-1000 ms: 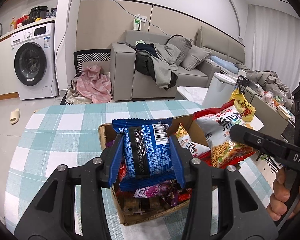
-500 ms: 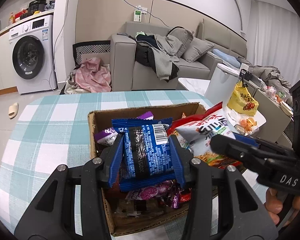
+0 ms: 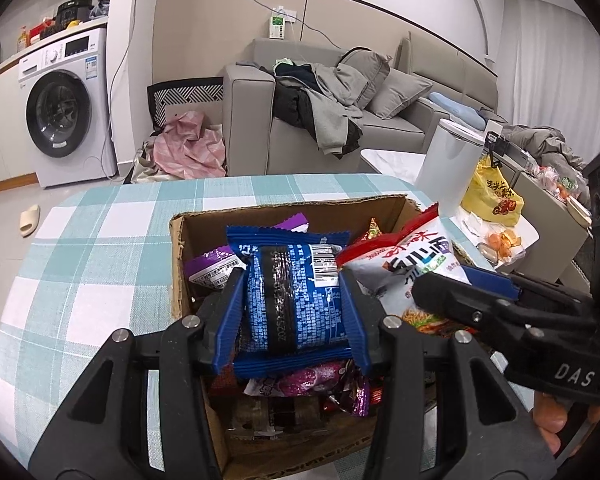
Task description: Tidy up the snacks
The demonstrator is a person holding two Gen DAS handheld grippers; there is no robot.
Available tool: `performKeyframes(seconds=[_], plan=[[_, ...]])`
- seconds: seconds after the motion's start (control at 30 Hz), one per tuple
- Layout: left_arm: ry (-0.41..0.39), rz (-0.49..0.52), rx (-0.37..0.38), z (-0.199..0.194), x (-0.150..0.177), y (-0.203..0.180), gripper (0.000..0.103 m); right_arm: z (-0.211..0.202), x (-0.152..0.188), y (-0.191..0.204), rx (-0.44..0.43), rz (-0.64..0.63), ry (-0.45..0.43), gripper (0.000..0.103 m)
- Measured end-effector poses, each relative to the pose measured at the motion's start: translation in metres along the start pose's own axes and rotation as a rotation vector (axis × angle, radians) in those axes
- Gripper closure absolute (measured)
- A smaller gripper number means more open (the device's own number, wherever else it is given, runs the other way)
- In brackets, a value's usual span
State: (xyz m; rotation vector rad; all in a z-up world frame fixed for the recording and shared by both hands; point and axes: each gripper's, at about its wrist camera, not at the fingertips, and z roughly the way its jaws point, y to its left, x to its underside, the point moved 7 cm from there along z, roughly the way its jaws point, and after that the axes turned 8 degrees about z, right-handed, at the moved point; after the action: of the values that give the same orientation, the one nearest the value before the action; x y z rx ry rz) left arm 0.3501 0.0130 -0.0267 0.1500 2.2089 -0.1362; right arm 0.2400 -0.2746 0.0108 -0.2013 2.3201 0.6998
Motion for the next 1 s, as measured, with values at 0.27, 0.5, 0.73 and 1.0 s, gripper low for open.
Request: performKeyframes(seconds=[0.27, 0.5, 0.73, 1.0], plan=[[-0.01, -0.036, 0.027, -0.02, 0.002, 0.008, 0.036, -0.033, -0.01, -0.003, -0.005, 0.0, -0.097, 0.036], [-0.063, -0.037, -0.002, -0.058, 0.004, 0.013, 0.018, -0.062, -0.007, -0.01, 0.015, -0.015, -0.166, 0.001], [-0.142, -0.025, -0.018, -0.107, 0.012, 0.011, 0.001, -0.081, 0.009, -0.014, -0.012, -0.019, -0.179, 0.0], [-0.183, -0.014, -0.065, -0.154, 0.028, 0.008, 0.001, -0.104, 0.035, -0.008, -0.051, -0.073, -0.199, 0.0]])
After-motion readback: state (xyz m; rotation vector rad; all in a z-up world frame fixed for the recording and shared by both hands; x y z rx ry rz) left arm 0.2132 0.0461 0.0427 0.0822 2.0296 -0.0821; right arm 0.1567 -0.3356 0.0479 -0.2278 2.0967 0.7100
